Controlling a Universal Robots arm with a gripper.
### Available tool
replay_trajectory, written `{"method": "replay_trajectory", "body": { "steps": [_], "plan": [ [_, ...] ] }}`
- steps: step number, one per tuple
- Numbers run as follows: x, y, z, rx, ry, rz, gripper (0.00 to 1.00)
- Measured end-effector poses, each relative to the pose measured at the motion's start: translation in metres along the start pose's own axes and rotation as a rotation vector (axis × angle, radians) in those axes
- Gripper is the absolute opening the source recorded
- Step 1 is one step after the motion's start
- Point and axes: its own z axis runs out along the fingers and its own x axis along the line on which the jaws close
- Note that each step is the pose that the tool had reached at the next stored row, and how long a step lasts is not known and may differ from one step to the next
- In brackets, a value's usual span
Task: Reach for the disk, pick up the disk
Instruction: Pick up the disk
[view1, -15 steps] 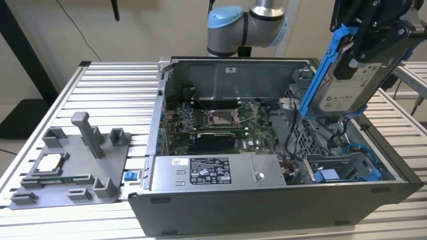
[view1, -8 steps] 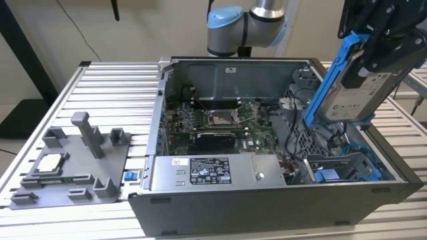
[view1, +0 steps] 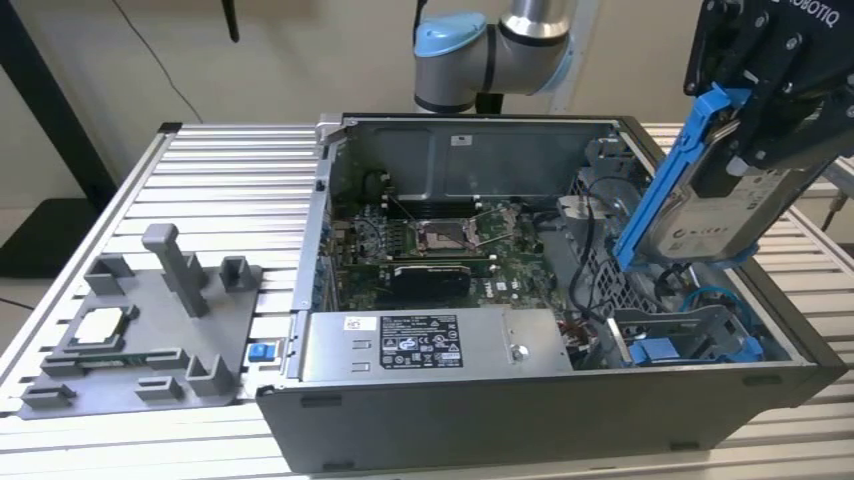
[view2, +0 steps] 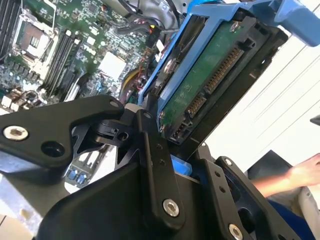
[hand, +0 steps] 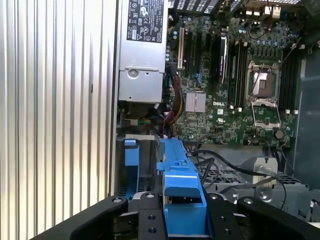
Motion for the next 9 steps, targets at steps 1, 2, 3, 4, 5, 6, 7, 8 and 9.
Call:
{"method": "replay_trajectory", "body": {
  "steps": [1,2,3,4,5,6,7,8,9],
  "plan": [
    [0.0004,-0.0002,0.0005,0.0015,0.0040,0.000,0.00],
    [0.0009,-0.0005,0.0012,0.0030,0.0079,0.000,0.00],
    [0.0013,-0.0009,0.0018,0.0044,0.0127,0.000,0.00],
    [0.0017,-0.0014,0.0024,0.0057,0.0176,0.000,0.00],
    [0.0020,-0.0019,0.0029,0.0069,0.0236,-0.001,0.00],
    [0.0023,-0.0024,0.0034,0.0081,0.0301,0.000,0.00],
    [0.0025,-0.0031,0.0040,0.0090,0.0376,-0.001,0.00],
    [0.0027,-0.0037,0.0044,0.0098,0.0459,-0.001,0.00],
    [0.0028,-0.0044,0.0049,0.0104,0.0542,-0.001,0.00]
  ]
}}
